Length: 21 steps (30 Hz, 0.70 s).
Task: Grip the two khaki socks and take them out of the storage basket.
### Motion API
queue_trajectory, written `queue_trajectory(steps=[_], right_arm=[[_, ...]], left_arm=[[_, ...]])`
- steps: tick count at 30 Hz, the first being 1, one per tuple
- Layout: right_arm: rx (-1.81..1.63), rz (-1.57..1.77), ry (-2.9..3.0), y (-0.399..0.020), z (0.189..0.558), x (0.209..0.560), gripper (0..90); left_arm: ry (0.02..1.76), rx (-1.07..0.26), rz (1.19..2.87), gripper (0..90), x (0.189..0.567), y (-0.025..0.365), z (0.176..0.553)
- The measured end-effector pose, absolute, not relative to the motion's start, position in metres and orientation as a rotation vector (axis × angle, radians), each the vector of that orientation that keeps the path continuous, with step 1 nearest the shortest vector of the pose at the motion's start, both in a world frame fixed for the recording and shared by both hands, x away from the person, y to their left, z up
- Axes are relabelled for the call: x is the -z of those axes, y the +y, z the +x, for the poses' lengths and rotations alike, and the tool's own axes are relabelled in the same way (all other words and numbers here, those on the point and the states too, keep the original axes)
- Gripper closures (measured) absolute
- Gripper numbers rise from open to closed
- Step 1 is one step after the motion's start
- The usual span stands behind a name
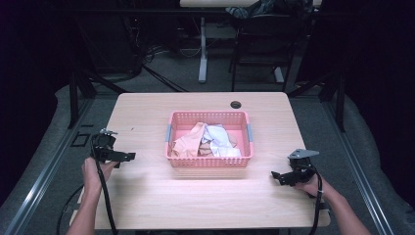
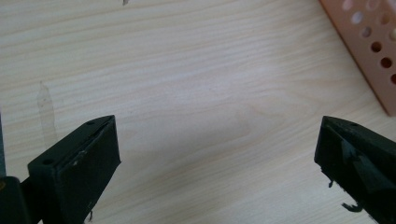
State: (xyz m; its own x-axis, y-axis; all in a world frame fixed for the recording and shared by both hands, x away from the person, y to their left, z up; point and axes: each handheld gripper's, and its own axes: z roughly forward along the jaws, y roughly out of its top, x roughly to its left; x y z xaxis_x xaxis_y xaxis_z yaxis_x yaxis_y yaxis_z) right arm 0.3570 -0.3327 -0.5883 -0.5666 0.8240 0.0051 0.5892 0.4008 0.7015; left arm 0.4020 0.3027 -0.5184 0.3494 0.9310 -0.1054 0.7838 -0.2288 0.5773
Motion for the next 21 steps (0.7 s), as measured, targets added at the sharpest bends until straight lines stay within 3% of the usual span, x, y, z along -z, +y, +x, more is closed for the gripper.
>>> queue_trajectory(steps=[21], right_arm=[[-0.957, 1.224, 2.320, -0.333, 0.357, 0.588, 0.0]], left_arm=[[1.351, -0.376, 2.091, 0.0, 0.466, 0.262, 0.423]])
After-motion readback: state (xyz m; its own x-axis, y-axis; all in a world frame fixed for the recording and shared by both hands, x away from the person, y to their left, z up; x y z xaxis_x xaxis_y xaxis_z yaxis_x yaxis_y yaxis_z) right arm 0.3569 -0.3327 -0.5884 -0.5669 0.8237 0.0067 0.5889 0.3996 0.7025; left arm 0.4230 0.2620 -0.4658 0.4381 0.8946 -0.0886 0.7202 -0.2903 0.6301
